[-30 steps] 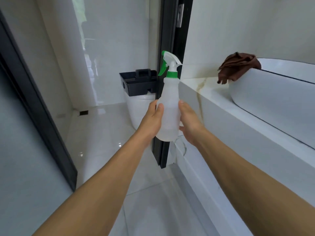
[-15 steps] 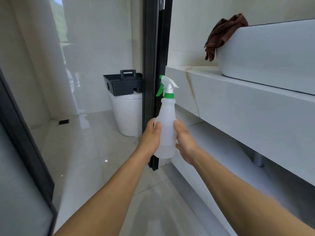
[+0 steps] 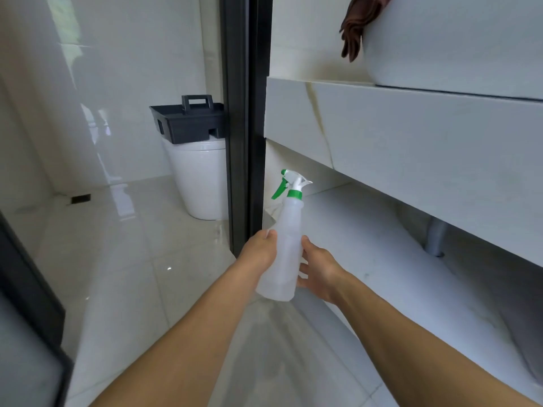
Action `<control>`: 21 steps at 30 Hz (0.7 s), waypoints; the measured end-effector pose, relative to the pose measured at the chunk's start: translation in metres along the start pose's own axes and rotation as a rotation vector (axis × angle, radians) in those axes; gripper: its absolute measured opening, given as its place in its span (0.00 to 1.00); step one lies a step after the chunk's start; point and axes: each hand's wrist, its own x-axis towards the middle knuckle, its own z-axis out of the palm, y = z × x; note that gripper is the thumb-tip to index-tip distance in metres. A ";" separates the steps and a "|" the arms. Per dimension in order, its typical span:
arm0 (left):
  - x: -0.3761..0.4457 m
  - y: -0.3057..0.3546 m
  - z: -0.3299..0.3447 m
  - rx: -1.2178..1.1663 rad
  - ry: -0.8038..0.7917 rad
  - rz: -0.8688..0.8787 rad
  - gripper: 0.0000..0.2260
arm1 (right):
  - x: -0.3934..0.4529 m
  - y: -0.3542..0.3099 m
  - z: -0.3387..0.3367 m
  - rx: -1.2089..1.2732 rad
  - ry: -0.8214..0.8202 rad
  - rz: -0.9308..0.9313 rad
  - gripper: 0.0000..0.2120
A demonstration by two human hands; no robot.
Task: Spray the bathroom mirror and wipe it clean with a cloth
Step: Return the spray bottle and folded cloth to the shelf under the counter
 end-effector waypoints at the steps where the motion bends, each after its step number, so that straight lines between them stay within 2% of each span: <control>1: 0.001 -0.001 0.000 -0.001 -0.010 -0.032 0.19 | 0.002 0.004 -0.002 0.028 0.009 0.029 0.17; 7: 0.003 0.006 0.007 0.069 -0.106 -0.119 0.13 | 0.004 0.015 -0.011 0.216 0.061 0.087 0.17; 15: 0.026 0.029 0.050 0.435 -0.182 0.041 0.18 | -0.006 0.018 -0.046 0.454 0.165 0.090 0.17; 21: 0.030 0.039 0.097 0.365 -0.247 0.108 0.20 | -0.020 0.015 -0.091 0.506 0.239 0.029 0.18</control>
